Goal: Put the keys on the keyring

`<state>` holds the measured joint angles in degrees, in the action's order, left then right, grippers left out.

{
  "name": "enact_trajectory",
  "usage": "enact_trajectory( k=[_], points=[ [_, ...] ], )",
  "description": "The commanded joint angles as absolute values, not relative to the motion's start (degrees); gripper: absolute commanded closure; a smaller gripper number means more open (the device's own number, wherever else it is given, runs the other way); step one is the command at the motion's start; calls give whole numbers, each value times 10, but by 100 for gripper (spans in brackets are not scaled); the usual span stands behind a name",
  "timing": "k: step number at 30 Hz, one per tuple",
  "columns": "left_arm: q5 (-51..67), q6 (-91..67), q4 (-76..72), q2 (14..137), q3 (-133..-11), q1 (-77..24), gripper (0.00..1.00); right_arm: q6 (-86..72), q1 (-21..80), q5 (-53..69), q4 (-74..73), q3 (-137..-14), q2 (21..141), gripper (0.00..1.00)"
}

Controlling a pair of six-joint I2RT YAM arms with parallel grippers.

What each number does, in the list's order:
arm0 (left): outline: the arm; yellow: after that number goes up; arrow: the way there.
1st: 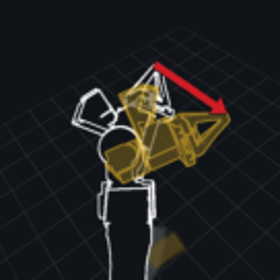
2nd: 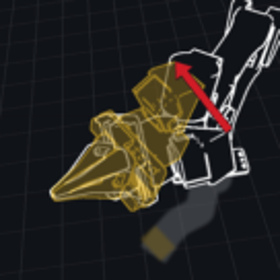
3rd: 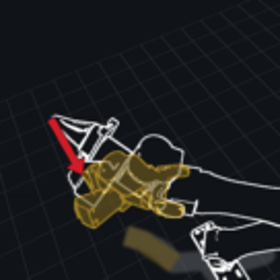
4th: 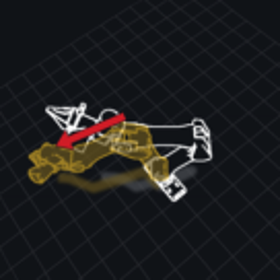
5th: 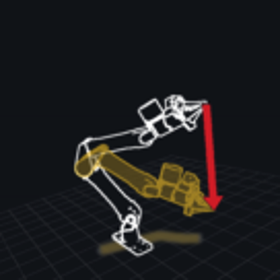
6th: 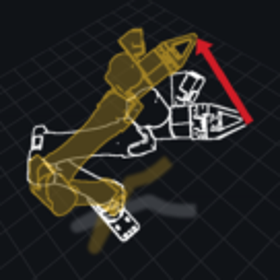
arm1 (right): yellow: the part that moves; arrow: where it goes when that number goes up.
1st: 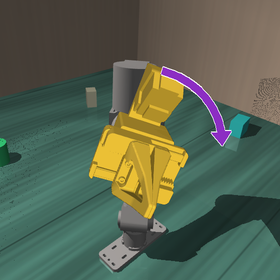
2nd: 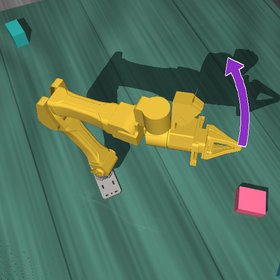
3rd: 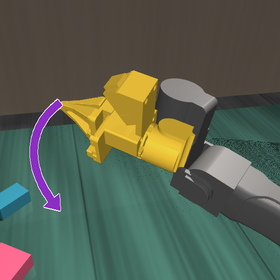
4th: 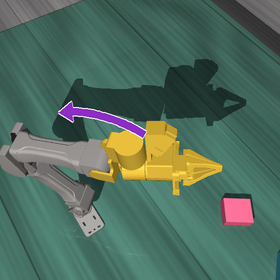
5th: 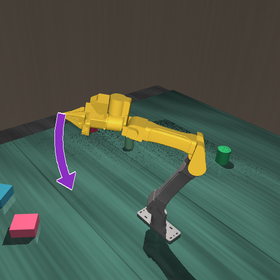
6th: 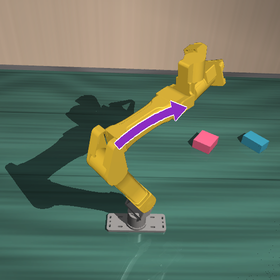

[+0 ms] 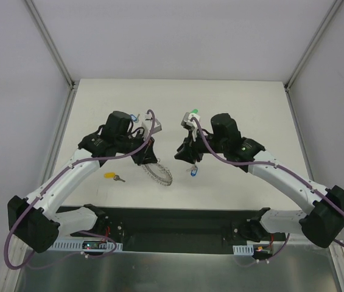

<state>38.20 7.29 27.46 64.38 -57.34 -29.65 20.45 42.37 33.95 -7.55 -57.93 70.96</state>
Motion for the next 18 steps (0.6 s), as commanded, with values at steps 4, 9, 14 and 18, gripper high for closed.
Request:
enact_trajectory(
  k=[4, 9, 14, 18],
  points=[
    [313, 64, 413, 742, -643, -300, 100, 201, 424, 288, -74, -559, 705, 62],
    [278, 56, 464, 851, -696, -301, 100, 196, 425, 259, -87, -545, 708, 62],
    [263, 59, 484, 951, -782, -301, 100, 197, 422, 236, -104, -542, 717, 62],
    [258, 76, 516, 1061, -867, -302, 100, 197, 417, 229, -113, -541, 721, 62]
  ],
)
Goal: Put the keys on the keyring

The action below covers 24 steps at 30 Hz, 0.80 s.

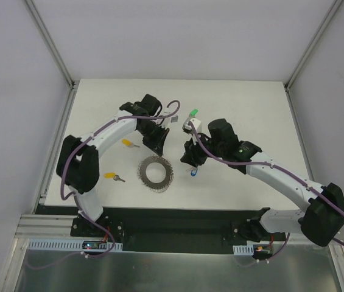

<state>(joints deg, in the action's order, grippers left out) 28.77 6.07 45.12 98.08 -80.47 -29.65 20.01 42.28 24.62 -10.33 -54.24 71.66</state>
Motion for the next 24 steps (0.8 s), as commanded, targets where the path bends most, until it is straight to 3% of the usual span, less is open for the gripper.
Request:
enact_trajectory(
  k=[1, 12, 24],
  points=[
    [256, 85, 526, 1076, -898, -305, 100, 196, 412, 228, -116, -540, 721, 63],
    [221, 105, 591, 1220, -998, -323, 100, 195, 400, 222, -139, -532, 734, 63],
    [178, 117, 629, 1264, -1049, -372, 100, 191, 399, 218, -127, -535, 760, 62]
  ],
)
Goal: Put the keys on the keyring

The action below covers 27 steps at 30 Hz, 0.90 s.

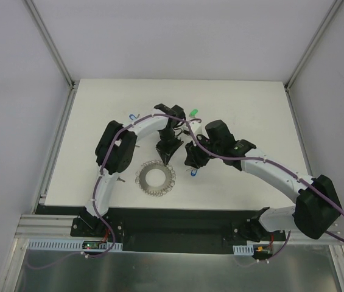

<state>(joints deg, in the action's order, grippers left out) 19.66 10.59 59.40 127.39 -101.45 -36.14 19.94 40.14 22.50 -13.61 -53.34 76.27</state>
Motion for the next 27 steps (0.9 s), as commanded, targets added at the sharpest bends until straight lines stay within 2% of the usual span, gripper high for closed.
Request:
enact_trajectory(
  k=[1, 4, 5, 9, 13, 18, 21, 27],
  points=[
    [176, 114, 628, 1260, -1052, -373, 93, 191, 398, 218, -127, -534, 759, 62],
    [164, 112, 618, 1231, -1056, -373, 78, 196, 399, 224, -123, -528, 751, 61],
    [158, 110, 609, 1221, -1055, -372, 70, 197, 398, 225, -123, -526, 750, 61],
    [140, 94, 568, 1150, -1037, -368, 61, 202, 398, 229, -126, -533, 749, 61],
    [120, 55, 480, 1068, -938, -364, 60, 203, 399, 231, -129, -538, 745, 61],
    [107, 6, 356, 964, -775, -364, 65, 210, 399, 227, -143, -534, 739, 61],
    [112, -39, 274, 923, -695, -365, 63, 209, 398, 226, -143, -531, 737, 61],
    [98, -76, 169, 907, -614, -367, 63, 200, 398, 220, -142, -523, 729, 61]
  ],
)
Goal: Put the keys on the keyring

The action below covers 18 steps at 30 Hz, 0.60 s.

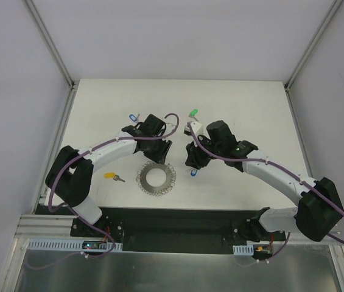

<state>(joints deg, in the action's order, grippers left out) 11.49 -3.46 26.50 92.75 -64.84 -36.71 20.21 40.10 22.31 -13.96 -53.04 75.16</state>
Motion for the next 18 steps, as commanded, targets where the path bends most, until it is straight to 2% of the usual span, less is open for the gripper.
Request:
enact_trajectory(
  k=[1, 9, 18],
  points=[
    [93, -77, 158, 906, -605, -370, 63, 200, 398, 220, -142, -521, 725, 61],
    [80, -84, 27, 891, -519, -382, 64, 200, 398, 214, -135, -498, 717, 61],
    [77, -75, -15, 896, -490, -395, 64, 200, 398, 205, -147, -497, 700, 61]
  ],
)
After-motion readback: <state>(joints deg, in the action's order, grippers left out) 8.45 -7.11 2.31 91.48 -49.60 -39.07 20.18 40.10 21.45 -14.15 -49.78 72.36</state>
